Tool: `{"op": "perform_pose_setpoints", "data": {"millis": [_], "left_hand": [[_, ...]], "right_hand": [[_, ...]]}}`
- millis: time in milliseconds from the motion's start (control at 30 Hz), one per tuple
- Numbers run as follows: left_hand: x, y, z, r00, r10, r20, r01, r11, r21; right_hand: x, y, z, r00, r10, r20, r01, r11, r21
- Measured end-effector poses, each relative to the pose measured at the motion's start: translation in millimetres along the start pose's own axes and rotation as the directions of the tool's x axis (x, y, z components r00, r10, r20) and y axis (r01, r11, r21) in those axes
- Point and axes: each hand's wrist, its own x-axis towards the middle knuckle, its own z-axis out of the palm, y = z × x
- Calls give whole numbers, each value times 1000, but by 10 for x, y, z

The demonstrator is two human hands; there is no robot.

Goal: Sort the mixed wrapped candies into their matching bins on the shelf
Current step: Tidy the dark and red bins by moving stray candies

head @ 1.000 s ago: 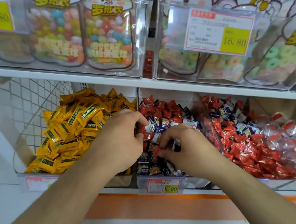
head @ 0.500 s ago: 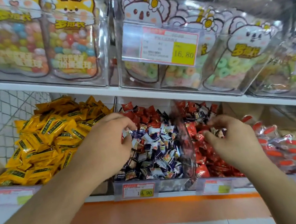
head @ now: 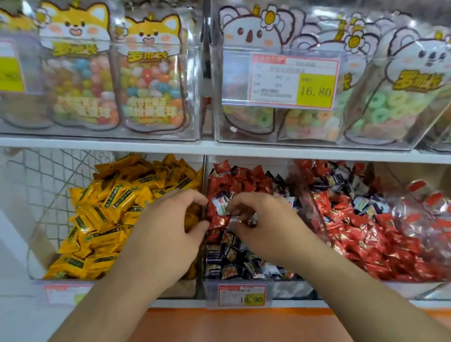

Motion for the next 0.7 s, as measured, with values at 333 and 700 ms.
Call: {"op": "perform_pose_setpoints", "data": {"millis": [333, 700], "left_hand": [[38, -44, -2, 1000, -5, 23, 6, 1000, -27], [53, -40, -26, 999, -11, 43, 13, 998, -55]], "right_hand": [[263, 109, 436, 995, -78, -67, 72, 994, -77], [229, 122, 422, 977, -90, -192, 80, 995, -55]]}}
